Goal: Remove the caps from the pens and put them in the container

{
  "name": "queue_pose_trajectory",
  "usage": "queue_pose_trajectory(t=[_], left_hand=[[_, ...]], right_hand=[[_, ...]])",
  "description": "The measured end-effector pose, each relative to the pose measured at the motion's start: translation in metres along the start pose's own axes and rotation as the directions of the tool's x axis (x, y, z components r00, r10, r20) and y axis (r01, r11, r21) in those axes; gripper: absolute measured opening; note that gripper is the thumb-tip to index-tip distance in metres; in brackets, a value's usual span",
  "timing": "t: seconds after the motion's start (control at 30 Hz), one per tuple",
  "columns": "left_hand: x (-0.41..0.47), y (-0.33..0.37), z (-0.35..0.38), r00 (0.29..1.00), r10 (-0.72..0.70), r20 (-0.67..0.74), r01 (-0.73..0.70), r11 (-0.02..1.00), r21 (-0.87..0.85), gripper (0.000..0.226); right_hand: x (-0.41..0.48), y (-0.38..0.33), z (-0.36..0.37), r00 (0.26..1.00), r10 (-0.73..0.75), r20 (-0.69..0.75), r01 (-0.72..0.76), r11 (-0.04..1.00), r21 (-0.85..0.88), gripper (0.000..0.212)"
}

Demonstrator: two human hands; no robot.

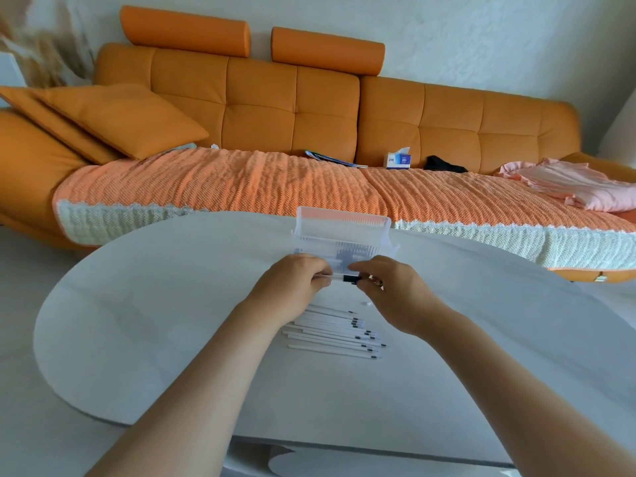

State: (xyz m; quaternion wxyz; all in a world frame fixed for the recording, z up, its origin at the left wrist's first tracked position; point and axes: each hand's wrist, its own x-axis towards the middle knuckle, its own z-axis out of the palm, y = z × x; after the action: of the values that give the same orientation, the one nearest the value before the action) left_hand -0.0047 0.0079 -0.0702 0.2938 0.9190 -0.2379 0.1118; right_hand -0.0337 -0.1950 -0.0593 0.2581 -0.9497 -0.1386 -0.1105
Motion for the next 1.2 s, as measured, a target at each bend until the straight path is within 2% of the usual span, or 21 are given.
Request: queue_pose_trajectory(t=[0.07, 0.13, 0.2, 0.3, 0.47, 0.53, 0.63, 0.77, 0.93, 1.07, 1.2], left_hand=[[0.001, -0.001, 0.001, 0.999, 0.023, -0.025, -0.023, 1.0, 0.008, 0.011], [0.004, -0.006, -0.001, 0.995, 0.057, -0.086, -0.05, 0.996, 0.076, 0.017], [0.008, -0.01, -0.003, 0.979, 0.096, -0.181, -0.067, 0.985, 0.162, 0.031], [0.011, -0.012, -0.002, 0.958, 0.054, -0.282, 0.002, 0.981, 0.194, 0.054], [0.013, -0.016, 0.009, 0.982, -0.009, -0.19, 0.044, 0.983, 0.181, 0.074], [0.014, -0.016, 0.011, 0.993, -0.01, -0.118, 0.032, 0.982, 0.187, 0.074], [0.016, -0.015, 0.015, 0.999, -0.008, -0.049, 0.02, 0.969, 0.246, 0.07], [0.017, -0.017, 0.018, 0.998, -0.016, -0.06, 0.031, 0.964, 0.263, 0.066], [0.018, -0.018, 0.019, 0.998, -0.012, -0.058, 0.027, 0.964, 0.266, 0.067], [0.017, -0.016, 0.018, 0.997, -0.003, -0.073, 0.022, 0.966, 0.259, 0.066], [0.015, -0.011, 0.015, 0.988, 0.067, -0.139, -0.028, 0.964, 0.263, 0.06]], right_hand=[[0.003, -0.003, 0.007, 0.998, -0.06, 0.008, 0.06, 0.998, -0.03, 0.029], [0.007, -0.004, 0.007, 0.999, -0.053, 0.007, 0.054, 0.998, -0.034, 0.03], [0.013, -0.003, 0.002, 0.998, -0.032, -0.053, 0.03, 0.999, -0.035, 0.03], [0.029, 0.001, -0.013, 0.985, -0.014, -0.172, 0.002, 0.997, -0.073, 0.031], [0.068, 0.013, -0.026, 0.983, 0.042, -0.18, -0.075, 0.981, -0.177, 0.034], [0.082, 0.015, -0.024, 0.983, 0.081, -0.162, -0.116, 0.968, -0.221, 0.035], [0.095, 0.011, -0.016, 0.991, 0.128, -0.046, -0.136, 0.952, -0.275, 0.035], [0.1, -0.001, -0.005, 0.978, 0.179, 0.106, -0.161, 0.974, -0.158, 0.041], [0.092, -0.003, -0.002, 0.963, 0.209, 0.172, -0.191, 0.975, -0.116, 0.035], [0.081, -0.001, -0.004, 0.975, 0.152, 0.163, -0.125, 0.979, -0.161, 0.04], [0.065, 0.006, -0.012, 0.999, -0.034, -0.011, 0.032, 0.987, -0.156, 0.036]])
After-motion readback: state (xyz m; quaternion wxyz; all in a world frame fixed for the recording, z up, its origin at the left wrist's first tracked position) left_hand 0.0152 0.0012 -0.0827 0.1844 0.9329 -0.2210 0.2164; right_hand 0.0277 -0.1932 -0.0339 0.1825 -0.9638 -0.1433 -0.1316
